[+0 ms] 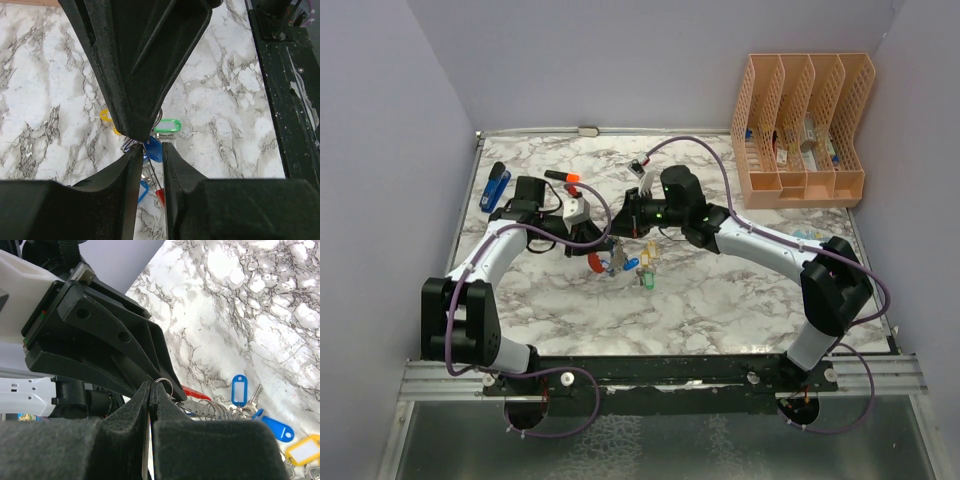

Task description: Put the keys on the keyring

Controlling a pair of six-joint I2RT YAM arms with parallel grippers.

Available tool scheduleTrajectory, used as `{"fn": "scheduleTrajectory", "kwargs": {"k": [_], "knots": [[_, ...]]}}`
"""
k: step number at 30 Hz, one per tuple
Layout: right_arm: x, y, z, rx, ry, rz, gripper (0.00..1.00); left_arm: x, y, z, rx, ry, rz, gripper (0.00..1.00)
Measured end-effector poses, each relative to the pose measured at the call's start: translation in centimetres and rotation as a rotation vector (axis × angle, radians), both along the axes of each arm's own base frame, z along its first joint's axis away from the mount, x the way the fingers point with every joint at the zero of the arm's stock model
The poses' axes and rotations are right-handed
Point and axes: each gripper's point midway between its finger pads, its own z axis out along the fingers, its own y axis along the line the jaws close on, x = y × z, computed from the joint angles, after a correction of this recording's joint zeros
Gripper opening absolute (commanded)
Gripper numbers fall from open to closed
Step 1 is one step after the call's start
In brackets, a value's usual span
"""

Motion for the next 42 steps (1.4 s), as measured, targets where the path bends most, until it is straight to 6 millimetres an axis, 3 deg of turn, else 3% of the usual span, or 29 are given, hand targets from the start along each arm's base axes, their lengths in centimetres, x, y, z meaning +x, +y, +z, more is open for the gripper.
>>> {"fn": "scheduleTrajectory", "kwargs": {"k": [8, 18, 26, 33, 42], "knots": [[-0.1, -0.1, 0.6, 0.01, -0.007, 0.0, 0.01, 0.6, 0.1, -0.2, -0.005, 0.016, -0.012, 0.3], [-0.4, -0.3, 2.0, 0.044, -0.031, -0.001, 0.01, 1.4, 0.6, 1.1, -0.041, 0.001, -0.007, 0.3], [-0.7, -0.3, 1.6, 0.056, -0.009, 0.004, 0.01, 0.5, 0.3, 2.1, -0.081, -0.021, -0.075, 0.14], [-0.8, -0.3, 1.5, 0.061, -0.007, 0.006, 0.01, -0.1, 0.2, 1.0, -0.119, 0.041, -0.106, 0.08], [-1.1, -0.5, 1.8, 0.076, -0.016, 0.008, 0.01, -1.0, 0.2, 2.2, -0.125, 0.018, -0.112, 0.02]]}}
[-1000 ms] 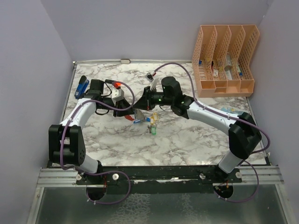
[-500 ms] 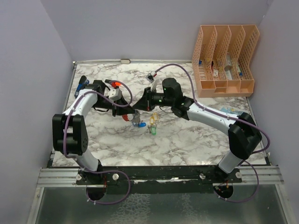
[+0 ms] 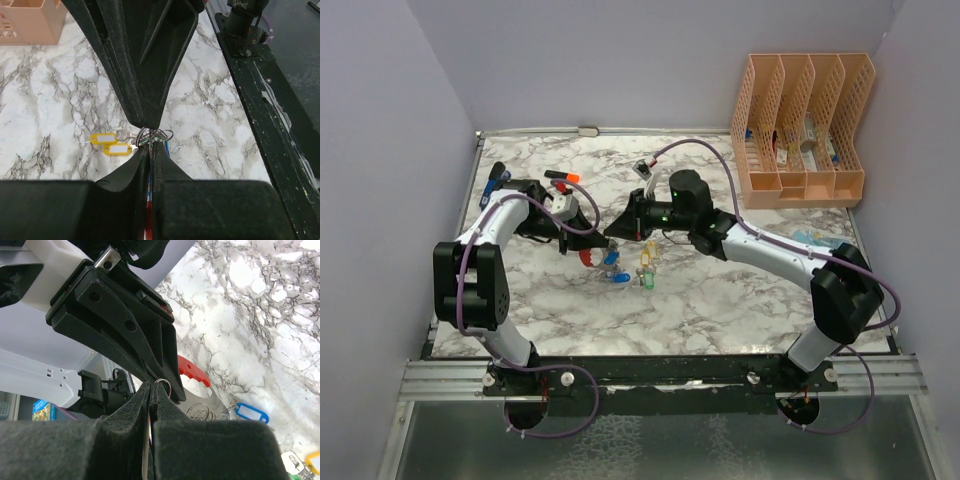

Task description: Put the keys on the keyring

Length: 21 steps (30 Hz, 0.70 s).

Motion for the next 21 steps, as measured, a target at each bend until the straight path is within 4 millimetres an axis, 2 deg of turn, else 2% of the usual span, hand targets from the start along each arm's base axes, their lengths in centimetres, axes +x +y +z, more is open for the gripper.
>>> {"fn": "scheduleTrajectory", "kwargs": {"k": [10, 21], "knots": [[-0.7, -0.4, 0.7, 0.035, -0.019, 0.005, 0.01, -0.4, 0.1, 1.2, -0.006, -0.037, 0.006, 0.0], [-1.5, -1.3, -0.7, 0.017, 0.0, 0.007, 0.01, -0.3, 0.6, 1.7, -0.006, -0.052, 0.023, 0.0]]}}
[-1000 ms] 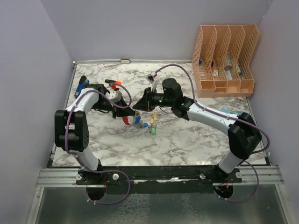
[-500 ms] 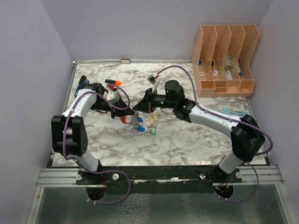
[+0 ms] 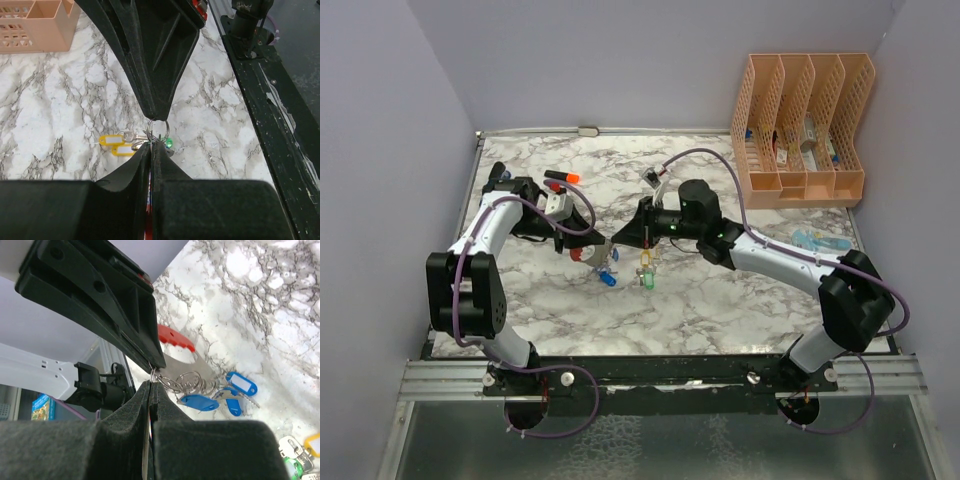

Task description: Put the keys on the keyring

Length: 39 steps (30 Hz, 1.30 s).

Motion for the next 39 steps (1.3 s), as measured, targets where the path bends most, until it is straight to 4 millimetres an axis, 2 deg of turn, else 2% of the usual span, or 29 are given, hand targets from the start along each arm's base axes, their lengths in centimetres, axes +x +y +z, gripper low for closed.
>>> {"fn": "scheduleTrajectory", "kwargs": {"k": [6, 15, 24, 29, 34, 39], "knots": [[-0.3, -0.4, -1.3, -0.022, 0.021, -0.002, 0.01, -0.2, 0.1, 0.4, -0.001, 0.0, 0.004, 0.0], [-0.4, -0.5, -1.4, -0.026, 0.025, -0.002, 0.02, -0.5, 0.1, 0.8, -0.002, -0.01, 0.003, 0.0], [-1.1, -0.6, -2.2, -0.039, 0.032, 0.028, 0.33, -0.3, 0.0, 1.1, -0.021, -0.031, 0.006, 0.0], [-1.9, -1.5, -2.4, -0.052, -0.03, 0.054, 0.41, -0.3, 0.0, 1.2, -0.025, -0.037, 0.007, 0.0], [-2.7, -2.8, -1.8, -0.029, -0.211, 0.079, 0.46, -0.6, 0.0, 1.8, -0.026, -0.061, 0.007, 0.0], [-3.2, -3.1, -3.4, -0.002, -0.338, 0.118, 0.49, -1.2, 0.0, 2.9, -0.029, -0.1, 0.007, 0.0]]}}
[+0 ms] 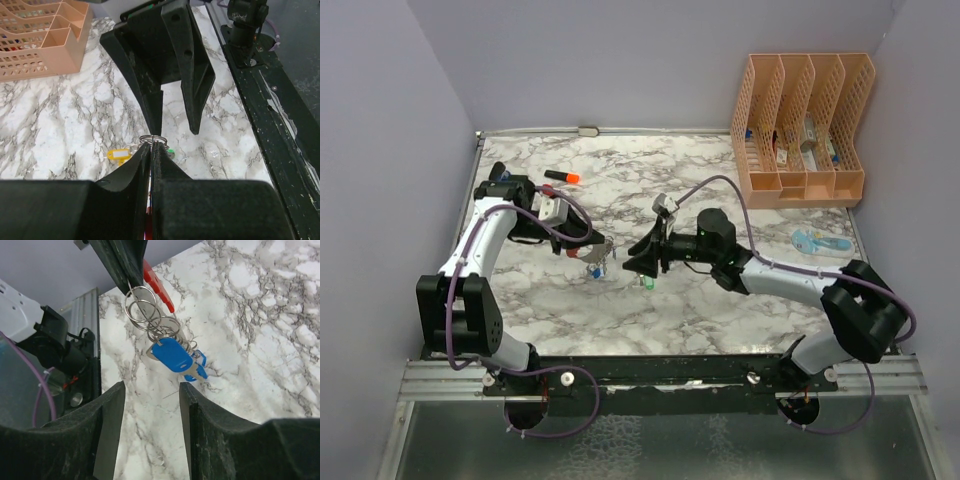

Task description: Put the keys on the keyring

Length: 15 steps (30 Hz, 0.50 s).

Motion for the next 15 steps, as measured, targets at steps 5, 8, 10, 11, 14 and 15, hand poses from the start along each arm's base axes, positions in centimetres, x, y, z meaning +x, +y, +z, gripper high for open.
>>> {"fn": "scheduleTrajectory", "kwargs": {"k": [5, 8, 10, 11, 14, 15], "knots": [[0.0, 1.0, -0.5, 0.076, -0.088, 0.057, 0.55, -0.6, 0.0, 0.4, -0.002, -0.006, 0.001, 0.0], [-0.5, 1.3, 0.2, 0.153, -0.137, 0.095, 0.6, -0.8, 0.0, 0.3, -0.002, 0.005, 0.002, 0.0], [-0.9, 1.4, 1.1, 0.209, -0.176, 0.117, 0.63, -1.0, 0.0, 0.2, -0.001, 0.015, 0.002, 0.0], [-1.0, 1.4, 1.6, 0.236, -0.199, 0.128, 0.64, -1.0, 0.0, 0.1, -0.001, 0.019, 0.002, 0.0], [-1.4, 1.7, 2.4, 0.296, -0.237, 0.158, 0.69, -1.2, 0.0, 0.0, -0.001, 0.032, 0.003, 0.0], [-1.5, 1.9, 2.5, 0.315, -0.242, 0.176, 0.69, -1.2, 0.0, -0.1, -0.001, 0.038, 0.003, 0.0]]}}
